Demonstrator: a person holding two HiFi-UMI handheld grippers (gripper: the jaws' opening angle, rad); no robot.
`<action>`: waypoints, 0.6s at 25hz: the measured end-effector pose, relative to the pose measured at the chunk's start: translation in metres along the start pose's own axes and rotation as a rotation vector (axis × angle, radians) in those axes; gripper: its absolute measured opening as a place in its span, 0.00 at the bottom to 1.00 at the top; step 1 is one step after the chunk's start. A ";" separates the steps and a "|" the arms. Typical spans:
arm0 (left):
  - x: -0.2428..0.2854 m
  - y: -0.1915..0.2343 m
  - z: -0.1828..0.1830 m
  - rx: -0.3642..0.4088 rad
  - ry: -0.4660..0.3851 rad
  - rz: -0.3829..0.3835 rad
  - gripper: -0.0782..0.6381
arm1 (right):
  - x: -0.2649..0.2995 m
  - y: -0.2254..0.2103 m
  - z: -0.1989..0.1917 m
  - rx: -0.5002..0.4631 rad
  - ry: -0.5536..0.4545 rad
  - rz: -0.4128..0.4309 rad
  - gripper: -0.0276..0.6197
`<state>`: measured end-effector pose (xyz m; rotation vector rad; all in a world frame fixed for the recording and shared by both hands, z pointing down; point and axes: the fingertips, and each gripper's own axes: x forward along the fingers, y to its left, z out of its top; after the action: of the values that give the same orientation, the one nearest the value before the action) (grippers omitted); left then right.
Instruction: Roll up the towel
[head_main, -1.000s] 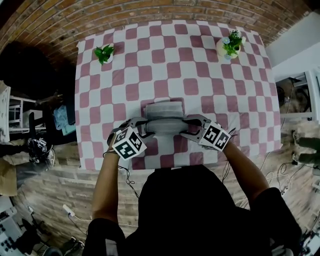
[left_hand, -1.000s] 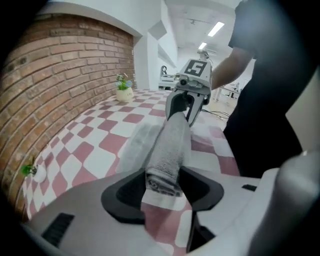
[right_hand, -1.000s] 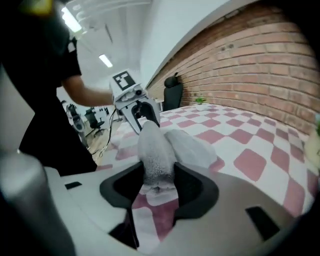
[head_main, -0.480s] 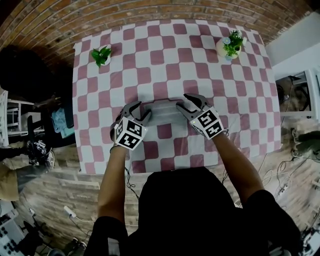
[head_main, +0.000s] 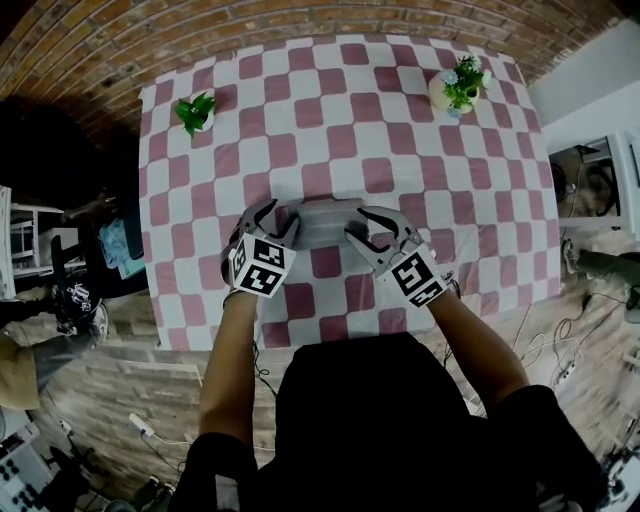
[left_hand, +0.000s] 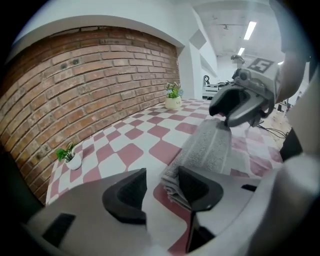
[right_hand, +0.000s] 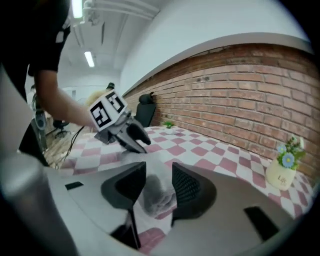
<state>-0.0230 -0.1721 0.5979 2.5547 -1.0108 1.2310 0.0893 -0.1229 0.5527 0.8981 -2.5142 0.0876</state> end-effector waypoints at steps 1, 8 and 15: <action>0.001 0.001 0.000 -0.007 0.003 0.002 0.39 | 0.003 0.007 -0.009 -0.041 0.040 0.000 0.29; -0.023 0.012 0.022 -0.202 -0.210 0.010 0.40 | 0.029 -0.005 -0.035 -0.015 0.133 -0.043 0.29; -0.023 -0.033 0.011 -0.163 -0.168 -0.058 0.46 | 0.037 -0.010 -0.034 0.046 0.096 -0.005 0.29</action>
<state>-0.0057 -0.1395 0.5784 2.5726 -1.0148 0.8921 0.0837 -0.1451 0.5984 0.8968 -2.4303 0.1832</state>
